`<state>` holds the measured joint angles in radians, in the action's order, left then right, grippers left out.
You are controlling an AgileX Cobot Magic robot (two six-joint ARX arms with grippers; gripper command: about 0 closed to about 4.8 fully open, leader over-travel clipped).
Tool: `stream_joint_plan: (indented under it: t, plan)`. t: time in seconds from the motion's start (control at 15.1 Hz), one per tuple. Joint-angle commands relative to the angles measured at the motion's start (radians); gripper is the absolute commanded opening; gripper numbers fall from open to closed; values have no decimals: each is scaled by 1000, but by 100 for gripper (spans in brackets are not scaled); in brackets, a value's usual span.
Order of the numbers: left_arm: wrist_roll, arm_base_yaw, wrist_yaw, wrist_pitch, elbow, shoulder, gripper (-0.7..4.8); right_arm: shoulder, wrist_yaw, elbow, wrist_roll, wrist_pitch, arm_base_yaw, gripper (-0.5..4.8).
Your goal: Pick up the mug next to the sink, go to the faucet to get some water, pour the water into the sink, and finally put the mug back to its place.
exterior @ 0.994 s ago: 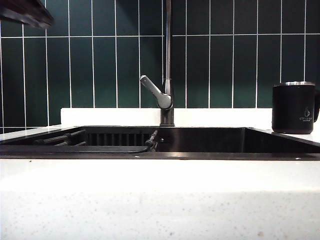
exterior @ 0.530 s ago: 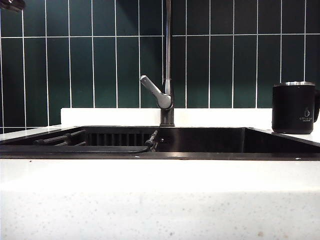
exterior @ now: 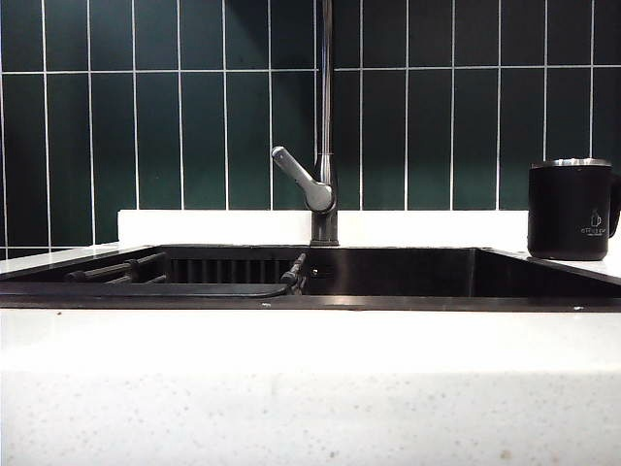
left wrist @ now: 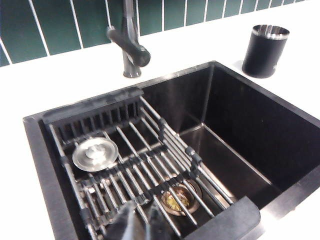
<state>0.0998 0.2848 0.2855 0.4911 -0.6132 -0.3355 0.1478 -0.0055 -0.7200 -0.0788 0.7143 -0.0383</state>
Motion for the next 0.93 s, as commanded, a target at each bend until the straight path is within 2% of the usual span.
stream_joint_plan:
  t: [0.07,0.27,0.53,0.93]
  plan:
    - [-6,1,-20,30,0,-1,16,-4,-2,-4,1,20,0,49]
    - [-2,1,-20,66,0,7,-6,-11,-2,-4,10,51,0,48]
    - [4,0,-21,81,0,66,-6,-30,-2,-4,28,65,0,48]
    - [-3,0,-114,46,59,163,-6,-32,-2,22,31,34,0,48]
